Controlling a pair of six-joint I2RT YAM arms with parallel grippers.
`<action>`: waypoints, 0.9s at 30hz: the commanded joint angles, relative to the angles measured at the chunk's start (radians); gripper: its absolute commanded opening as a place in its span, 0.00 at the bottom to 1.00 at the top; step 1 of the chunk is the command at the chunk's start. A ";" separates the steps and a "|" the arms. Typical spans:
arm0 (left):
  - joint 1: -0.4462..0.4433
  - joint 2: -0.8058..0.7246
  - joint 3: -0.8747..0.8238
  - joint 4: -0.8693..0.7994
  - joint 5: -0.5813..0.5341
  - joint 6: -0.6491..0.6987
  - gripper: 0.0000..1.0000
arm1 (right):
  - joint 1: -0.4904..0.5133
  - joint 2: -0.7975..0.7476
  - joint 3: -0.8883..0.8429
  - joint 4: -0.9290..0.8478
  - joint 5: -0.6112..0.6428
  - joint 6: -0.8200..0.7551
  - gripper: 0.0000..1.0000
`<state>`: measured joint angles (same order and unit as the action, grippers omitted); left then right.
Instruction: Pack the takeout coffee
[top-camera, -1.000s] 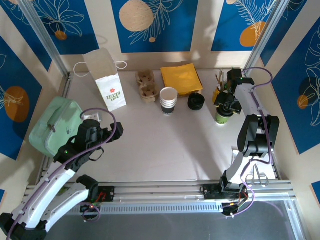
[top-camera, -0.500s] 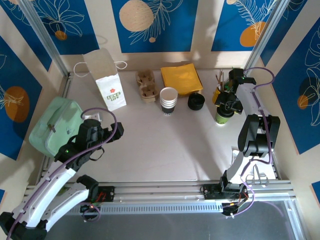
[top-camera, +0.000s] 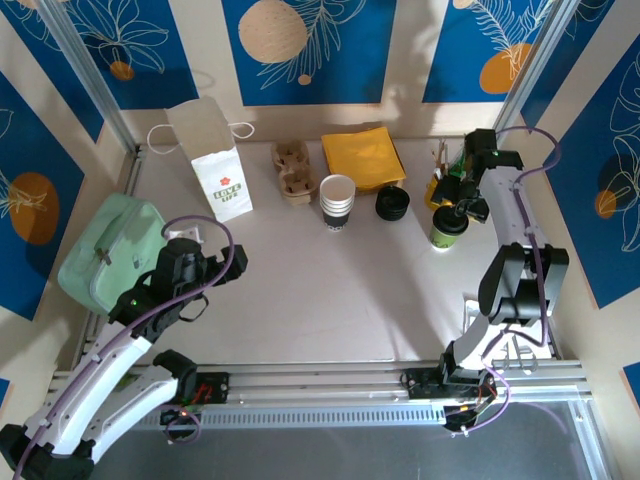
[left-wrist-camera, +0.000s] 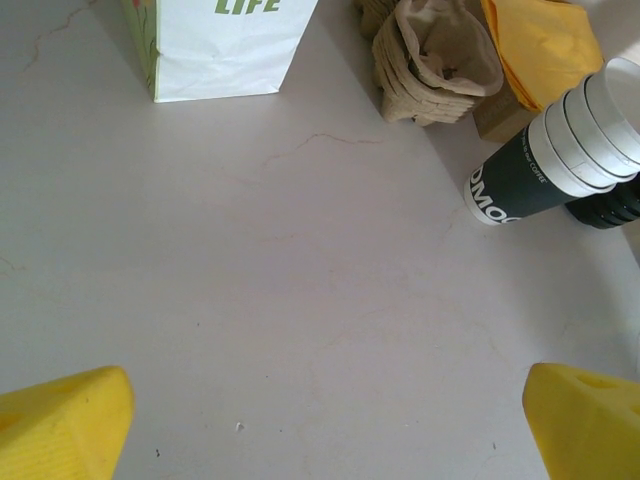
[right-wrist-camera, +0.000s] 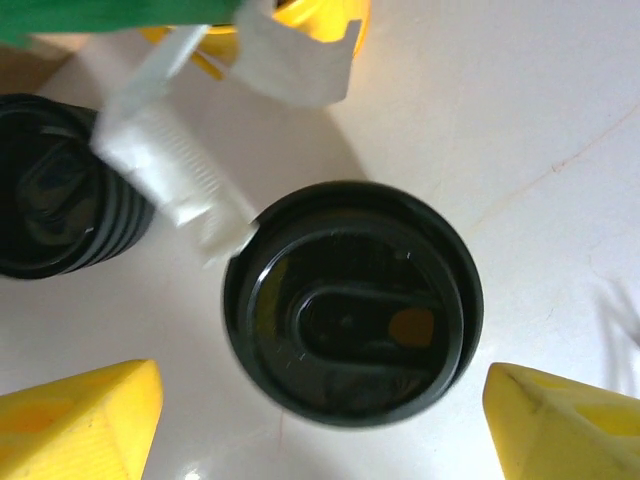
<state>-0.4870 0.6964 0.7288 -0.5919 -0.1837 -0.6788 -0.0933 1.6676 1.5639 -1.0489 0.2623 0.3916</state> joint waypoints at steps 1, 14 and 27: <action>0.013 -0.009 0.014 -0.008 0.018 0.013 0.99 | -0.004 -0.111 0.023 -0.036 -0.112 -0.016 0.84; 0.012 0.103 0.058 0.083 0.144 0.030 1.00 | 0.157 -0.463 -0.302 0.301 -0.537 0.110 0.84; -0.042 0.432 0.218 0.219 0.158 -0.025 0.91 | 0.306 -0.520 -0.595 0.679 -0.345 0.141 0.83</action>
<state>-0.5159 1.0878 0.8959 -0.4355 -0.0296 -0.6827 0.2092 1.1820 1.0103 -0.4908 -0.1383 0.5251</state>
